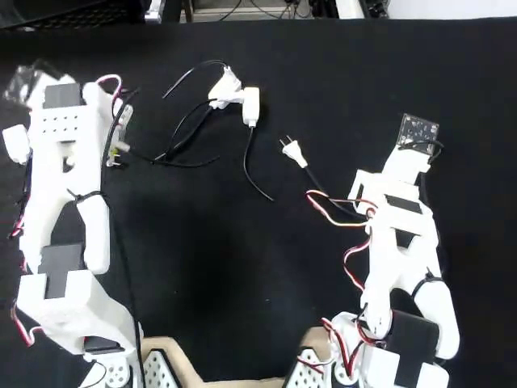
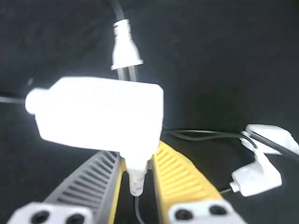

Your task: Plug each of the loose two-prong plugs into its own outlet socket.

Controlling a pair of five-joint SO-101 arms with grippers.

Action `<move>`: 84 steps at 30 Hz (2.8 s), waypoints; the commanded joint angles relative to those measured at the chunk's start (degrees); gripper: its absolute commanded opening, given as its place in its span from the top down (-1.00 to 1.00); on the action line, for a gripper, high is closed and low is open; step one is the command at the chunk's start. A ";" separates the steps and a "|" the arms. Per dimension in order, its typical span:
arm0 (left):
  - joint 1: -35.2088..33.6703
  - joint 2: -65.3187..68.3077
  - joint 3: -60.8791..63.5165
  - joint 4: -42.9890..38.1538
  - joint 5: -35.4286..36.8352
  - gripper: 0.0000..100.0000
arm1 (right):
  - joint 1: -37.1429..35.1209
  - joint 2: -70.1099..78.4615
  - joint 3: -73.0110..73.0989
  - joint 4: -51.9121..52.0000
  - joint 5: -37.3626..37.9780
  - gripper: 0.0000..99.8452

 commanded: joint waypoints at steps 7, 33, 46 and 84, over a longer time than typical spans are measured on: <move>5.41 10.64 -23.69 5.36 -21.71 0.94 | 0.88 -0.57 -2.07 -0.79 -0.35 0.53; 12.44 50.64 -72.31 -14.07 -52.04 0.93 | 0.88 -0.57 -2.07 -0.88 -0.35 0.53; 12.44 59.16 -77.32 -12.22 -57.49 0.53 | 0.88 -0.57 -2.07 -0.88 -0.35 0.53; -28.70 44.48 -68.88 9.93 -69.01 0.54 | -0.62 -0.48 -1.98 -0.88 -0.26 0.53</move>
